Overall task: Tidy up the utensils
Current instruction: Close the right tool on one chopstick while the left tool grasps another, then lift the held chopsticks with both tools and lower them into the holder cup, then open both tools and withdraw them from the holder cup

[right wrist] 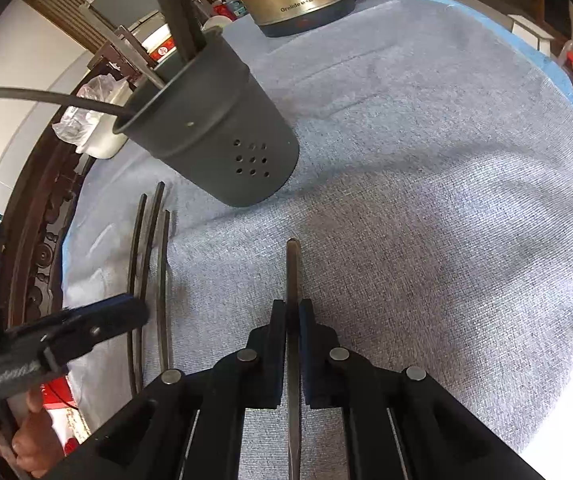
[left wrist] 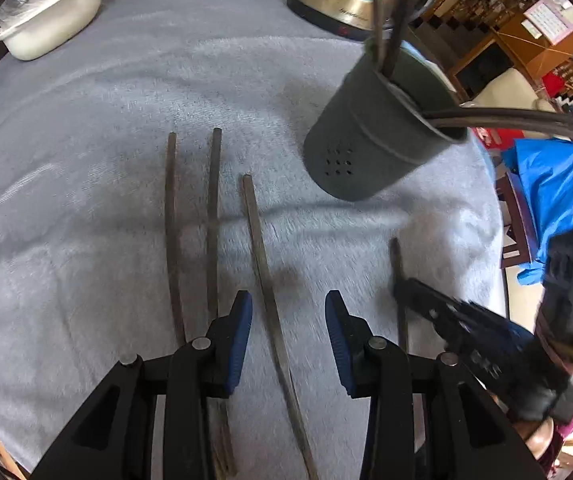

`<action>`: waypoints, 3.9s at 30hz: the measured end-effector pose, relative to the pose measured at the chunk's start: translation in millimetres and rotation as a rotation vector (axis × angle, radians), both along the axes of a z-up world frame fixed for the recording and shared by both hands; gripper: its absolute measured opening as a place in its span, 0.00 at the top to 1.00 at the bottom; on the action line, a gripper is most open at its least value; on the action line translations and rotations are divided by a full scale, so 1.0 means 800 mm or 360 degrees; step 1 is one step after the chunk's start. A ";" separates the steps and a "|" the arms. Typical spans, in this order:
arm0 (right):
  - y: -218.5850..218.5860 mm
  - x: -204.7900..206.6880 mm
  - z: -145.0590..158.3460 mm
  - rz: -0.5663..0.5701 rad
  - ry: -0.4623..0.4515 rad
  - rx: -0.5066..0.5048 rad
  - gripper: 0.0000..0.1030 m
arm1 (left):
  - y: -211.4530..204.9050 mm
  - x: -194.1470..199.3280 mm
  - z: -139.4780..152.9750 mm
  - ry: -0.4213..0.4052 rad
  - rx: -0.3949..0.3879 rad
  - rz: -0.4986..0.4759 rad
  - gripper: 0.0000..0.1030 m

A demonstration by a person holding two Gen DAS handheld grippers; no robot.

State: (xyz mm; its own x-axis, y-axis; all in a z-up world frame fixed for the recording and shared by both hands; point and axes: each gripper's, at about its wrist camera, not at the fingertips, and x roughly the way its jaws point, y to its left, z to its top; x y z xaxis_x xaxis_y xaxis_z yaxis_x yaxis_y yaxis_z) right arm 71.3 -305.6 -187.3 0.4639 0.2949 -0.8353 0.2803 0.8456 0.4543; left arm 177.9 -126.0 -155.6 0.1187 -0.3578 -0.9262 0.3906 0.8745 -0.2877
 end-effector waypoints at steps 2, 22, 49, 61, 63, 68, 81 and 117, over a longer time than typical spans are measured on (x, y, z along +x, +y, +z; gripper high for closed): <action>0.000 0.004 -0.002 0.0011 0.0001 0.0005 0.92 | -0.006 0.010 -0.010 0.0028 0.0011 0.0020 0.62; 0.026 0.045 0.009 0.0041 0.0010 -0.0151 0.93 | -0.031 0.050 -0.023 -0.0029 0.0045 0.0051 0.93; 0.047 -0.045 0.251 -0.0159 -0.0963 -0.0327 0.94 | 0.037 -0.042 0.227 -0.0857 -0.0322 0.0132 0.95; 0.036 -0.057 0.311 -0.0347 -0.1235 -0.0444 0.94 | 0.036 -0.037 0.279 -0.1000 -0.0431 0.0230 0.95; 0.031 -0.058 0.319 -0.0392 -0.1270 -0.0463 0.94 | 0.034 -0.036 0.290 -0.1044 -0.0460 0.0245 0.95; 0.022 -0.043 0.323 -0.0500 -0.1316 -0.0510 0.94 | 0.022 -0.028 0.305 -0.1154 -0.0537 0.0303 0.95; 0.016 -0.006 0.264 -0.0421 -0.1047 -0.0462 0.92 | -0.014 0.003 0.223 -0.0980 -0.0345 0.0278 0.95; 0.085 -0.135 0.256 -0.0404 -0.1084 -0.0391 0.39 | 0.089 -0.174 0.216 -0.1427 0.0336 0.0297 0.29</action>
State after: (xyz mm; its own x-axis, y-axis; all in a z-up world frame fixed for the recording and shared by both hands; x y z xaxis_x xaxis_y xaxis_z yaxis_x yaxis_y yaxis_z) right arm -37.0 -237.7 17.2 0.9285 -0.0464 -0.3683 0.2047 0.8916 0.4039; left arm 38.7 -55.0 17.0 0.8579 -0.0964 -0.5047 0.2381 0.9450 0.2243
